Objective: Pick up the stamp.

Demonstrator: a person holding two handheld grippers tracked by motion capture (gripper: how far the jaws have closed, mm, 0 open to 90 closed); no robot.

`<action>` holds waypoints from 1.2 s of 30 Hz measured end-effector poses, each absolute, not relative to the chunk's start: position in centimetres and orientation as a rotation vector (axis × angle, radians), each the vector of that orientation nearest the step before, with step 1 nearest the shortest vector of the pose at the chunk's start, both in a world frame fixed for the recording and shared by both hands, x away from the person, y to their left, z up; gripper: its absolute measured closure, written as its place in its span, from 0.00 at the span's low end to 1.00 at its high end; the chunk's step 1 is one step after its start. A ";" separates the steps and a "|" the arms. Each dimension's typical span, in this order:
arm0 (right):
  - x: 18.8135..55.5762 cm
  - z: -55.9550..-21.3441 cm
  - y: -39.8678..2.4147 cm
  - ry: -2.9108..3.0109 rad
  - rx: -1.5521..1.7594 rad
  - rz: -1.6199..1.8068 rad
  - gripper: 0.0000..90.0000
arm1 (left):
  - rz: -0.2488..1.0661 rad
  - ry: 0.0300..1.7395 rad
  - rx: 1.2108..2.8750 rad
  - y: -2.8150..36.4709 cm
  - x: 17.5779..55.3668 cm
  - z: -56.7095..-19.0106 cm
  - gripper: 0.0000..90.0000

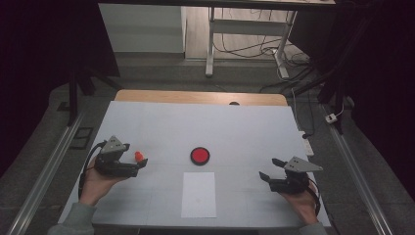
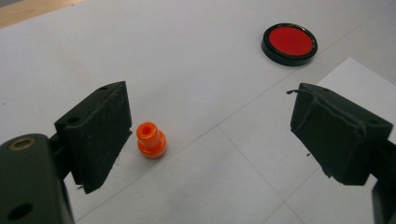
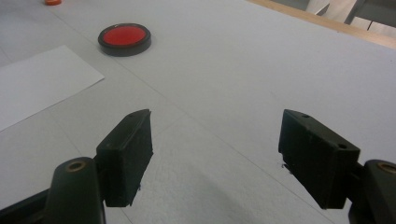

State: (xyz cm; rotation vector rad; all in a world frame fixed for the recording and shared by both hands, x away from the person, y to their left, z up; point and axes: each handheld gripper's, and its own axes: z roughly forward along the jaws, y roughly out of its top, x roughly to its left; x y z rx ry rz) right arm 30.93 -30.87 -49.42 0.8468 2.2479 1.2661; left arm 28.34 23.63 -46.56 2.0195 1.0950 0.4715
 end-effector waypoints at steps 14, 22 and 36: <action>30.9 -49.5 -30.9 2.247 0.848 1.252 0.28 | 0.466 1.128 2.001 24.5 30.5 -45.7 0.15; 31.0 -49.6 -30.8 2.257 0.845 1.257 0.29 | 0.439 1.136 2.029 24.8 30.6 -46.5 0.15; 30.9 -49.7 -30.5 2.265 0.839 1.242 0.29 | 0.414 1.194 2.081 25.3 31.0 -48.2 0.18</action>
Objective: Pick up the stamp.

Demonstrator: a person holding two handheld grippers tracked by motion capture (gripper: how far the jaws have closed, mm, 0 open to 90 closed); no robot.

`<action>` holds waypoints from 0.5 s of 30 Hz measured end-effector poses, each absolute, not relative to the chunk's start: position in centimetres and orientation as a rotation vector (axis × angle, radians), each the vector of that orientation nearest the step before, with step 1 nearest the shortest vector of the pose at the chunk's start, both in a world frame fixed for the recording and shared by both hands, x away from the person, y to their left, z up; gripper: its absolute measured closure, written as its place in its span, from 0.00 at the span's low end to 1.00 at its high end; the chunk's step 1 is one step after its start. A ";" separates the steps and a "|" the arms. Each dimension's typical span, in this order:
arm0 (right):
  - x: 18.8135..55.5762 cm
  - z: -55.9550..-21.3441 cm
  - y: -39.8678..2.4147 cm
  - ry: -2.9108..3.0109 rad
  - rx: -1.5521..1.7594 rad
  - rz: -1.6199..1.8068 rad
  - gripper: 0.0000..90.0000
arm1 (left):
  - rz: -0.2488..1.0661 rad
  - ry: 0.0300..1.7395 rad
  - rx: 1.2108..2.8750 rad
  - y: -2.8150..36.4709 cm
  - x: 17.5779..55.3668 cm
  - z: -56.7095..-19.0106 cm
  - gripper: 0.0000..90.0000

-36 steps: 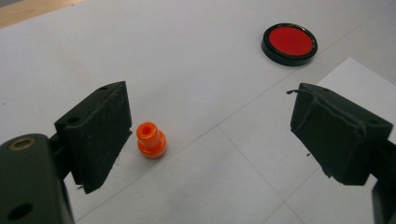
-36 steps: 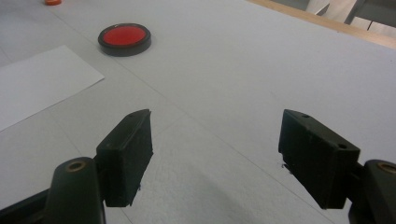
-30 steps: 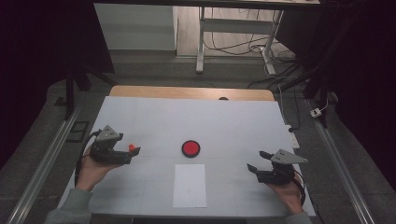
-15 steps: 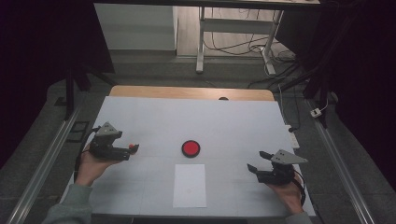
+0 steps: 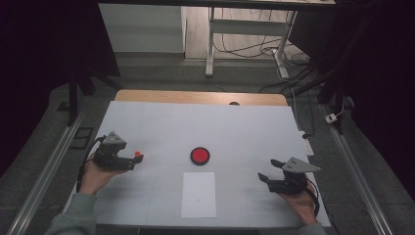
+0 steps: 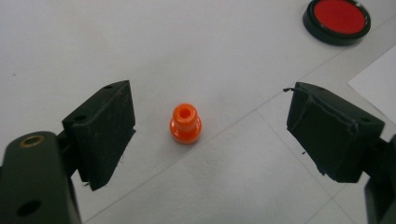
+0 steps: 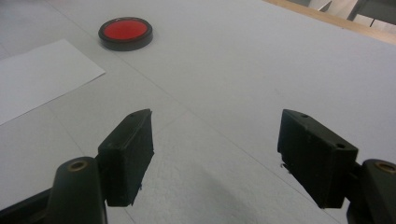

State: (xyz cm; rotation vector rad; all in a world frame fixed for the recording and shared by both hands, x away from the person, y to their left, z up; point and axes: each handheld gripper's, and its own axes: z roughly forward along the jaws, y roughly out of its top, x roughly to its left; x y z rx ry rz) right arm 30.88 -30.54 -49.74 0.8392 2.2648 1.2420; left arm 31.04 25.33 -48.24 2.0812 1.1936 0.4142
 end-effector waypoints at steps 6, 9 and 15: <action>30.9 -49.8 -30.5 2.267 0.837 1.239 0.29 | 0.420 1.209 2.113 25.2 31.7 -49.5 0.22; 30.9 -49.9 -30.5 2.267 0.843 1.237 0.29 | 0.429 1.216 2.125 25.0 32.0 -50.1 0.25; 30.9 -49.9 -30.5 2.268 0.844 1.234 0.29 | 0.434 1.221 2.147 24.9 32.7 -51.2 0.29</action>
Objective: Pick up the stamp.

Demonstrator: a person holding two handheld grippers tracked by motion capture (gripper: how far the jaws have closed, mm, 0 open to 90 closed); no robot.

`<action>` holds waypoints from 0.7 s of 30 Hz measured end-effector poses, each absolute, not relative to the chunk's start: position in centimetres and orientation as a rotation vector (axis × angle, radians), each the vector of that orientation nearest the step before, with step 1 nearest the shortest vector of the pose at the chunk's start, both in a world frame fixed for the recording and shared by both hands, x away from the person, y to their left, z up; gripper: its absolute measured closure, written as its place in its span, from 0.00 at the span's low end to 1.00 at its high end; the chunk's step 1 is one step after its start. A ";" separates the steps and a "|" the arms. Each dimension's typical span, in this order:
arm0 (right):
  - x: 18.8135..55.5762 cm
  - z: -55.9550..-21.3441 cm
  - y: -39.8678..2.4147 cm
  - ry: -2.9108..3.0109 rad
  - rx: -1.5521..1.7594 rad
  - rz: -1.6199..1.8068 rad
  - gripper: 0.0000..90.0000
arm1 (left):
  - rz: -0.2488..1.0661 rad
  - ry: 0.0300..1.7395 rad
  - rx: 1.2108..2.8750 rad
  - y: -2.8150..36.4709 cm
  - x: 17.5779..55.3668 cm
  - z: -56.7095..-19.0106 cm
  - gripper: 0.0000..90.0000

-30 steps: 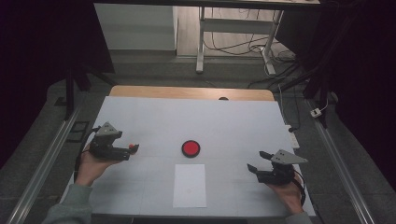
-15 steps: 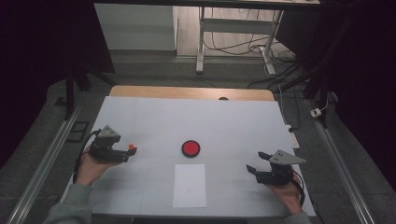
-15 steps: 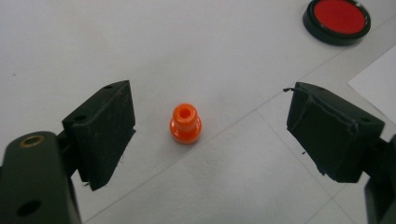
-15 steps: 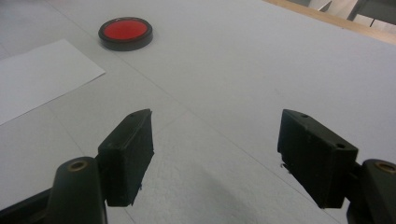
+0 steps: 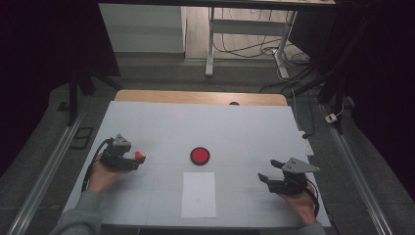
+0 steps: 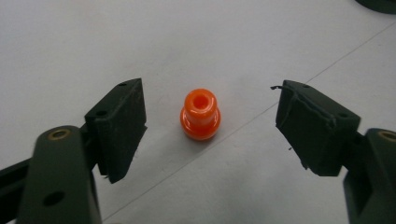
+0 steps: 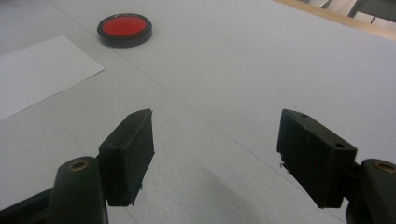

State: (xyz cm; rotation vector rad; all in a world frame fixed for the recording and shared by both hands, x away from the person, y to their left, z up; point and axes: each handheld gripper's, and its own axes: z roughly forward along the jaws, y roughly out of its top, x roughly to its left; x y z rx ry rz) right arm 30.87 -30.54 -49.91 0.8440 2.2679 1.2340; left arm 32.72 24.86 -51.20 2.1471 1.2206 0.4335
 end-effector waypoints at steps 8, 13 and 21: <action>30.8 -50.0 -30.6 2.265 0.849 1.216 0.29 | 0.437 1.219 2.152 24.9 33.0 -51.7 0.35; 30.8 -50.0 -30.7 2.271 0.844 1.213 0.30 | 0.438 1.217 2.166 24.7 33.1 -52.2 0.41; 30.8 -50.0 -30.7 2.270 0.847 1.213 0.30 | 0.436 1.201 2.170 24.7 33.2 -52.3 0.52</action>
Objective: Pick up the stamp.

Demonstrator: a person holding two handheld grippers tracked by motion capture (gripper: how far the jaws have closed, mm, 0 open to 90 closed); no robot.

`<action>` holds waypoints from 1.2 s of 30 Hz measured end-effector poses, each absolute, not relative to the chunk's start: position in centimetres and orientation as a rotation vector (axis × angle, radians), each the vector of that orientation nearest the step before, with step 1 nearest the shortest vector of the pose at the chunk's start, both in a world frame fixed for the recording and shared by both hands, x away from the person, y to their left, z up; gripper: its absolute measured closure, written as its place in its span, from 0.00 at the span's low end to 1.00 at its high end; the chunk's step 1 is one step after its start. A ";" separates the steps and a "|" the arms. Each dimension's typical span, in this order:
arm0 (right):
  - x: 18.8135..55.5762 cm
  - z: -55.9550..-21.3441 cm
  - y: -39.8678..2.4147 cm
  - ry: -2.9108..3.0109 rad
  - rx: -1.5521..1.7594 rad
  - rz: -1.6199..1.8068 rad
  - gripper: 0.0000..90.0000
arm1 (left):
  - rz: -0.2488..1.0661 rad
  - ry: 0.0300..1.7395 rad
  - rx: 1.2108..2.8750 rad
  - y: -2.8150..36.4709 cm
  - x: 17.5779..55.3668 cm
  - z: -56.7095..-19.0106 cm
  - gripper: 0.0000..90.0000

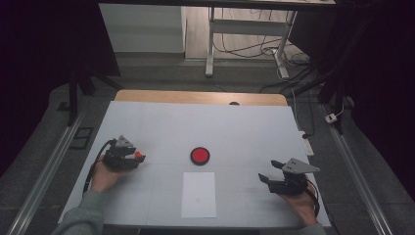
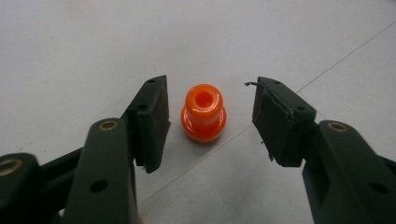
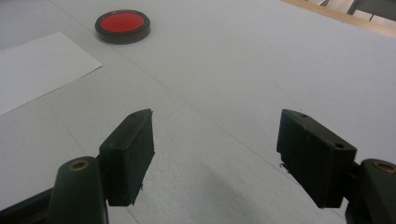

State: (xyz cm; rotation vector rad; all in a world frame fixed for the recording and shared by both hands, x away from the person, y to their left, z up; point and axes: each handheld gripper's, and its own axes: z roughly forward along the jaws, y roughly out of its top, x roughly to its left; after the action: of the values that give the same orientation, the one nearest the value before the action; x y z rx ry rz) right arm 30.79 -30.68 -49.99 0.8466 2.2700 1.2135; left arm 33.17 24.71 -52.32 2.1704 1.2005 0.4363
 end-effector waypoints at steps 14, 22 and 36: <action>30.8 -50.0 -30.7 2.268 0.848 1.220 0.30 | 0.467 1.198 2.163 24.8 33.1 -52.4 0.59; 30.8 -50.0 -30.7 2.265 0.850 1.219 0.30 | 0.467 1.197 2.169 24.8 33.1 -52.6 0.65; 30.8 -50.0 -30.7 2.265 0.851 1.216 0.30 | 0.474 1.185 2.169 24.7 33.1 -52.7 0.79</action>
State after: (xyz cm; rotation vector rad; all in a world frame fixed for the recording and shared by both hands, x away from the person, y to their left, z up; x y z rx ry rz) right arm 30.81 -30.75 -50.01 0.8506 2.2648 1.2164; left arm 33.12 24.68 -52.71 2.1686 1.1845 0.4742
